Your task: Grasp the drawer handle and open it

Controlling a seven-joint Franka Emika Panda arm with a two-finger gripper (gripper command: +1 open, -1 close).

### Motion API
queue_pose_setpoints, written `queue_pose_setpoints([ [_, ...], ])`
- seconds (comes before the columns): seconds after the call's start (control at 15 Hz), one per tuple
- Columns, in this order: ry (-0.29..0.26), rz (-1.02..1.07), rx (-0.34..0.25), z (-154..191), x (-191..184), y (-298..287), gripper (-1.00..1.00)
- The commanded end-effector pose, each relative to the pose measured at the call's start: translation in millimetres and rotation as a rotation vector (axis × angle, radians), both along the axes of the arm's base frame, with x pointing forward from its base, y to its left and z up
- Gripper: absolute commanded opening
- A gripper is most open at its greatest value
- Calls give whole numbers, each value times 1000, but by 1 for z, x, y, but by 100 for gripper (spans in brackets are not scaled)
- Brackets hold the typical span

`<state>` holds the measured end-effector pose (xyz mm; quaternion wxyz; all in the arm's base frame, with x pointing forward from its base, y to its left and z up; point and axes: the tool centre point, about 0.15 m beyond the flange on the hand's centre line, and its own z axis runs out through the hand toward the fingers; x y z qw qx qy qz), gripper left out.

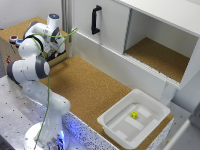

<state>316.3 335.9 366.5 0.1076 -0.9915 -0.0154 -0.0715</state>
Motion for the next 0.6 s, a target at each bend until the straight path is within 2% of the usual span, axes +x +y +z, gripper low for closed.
queue_pose_setpoints([
  [0.0, 49, 38, 24, -33, 36, -12, 100],
  [0.27, 96, 98, 72, -43, 44, -4, 100],
  [0.47, 124, 101, 81, -45, 51, 1, 100],
  [0.53, 122, 80, 85, -44, 51, 1, -100],
])
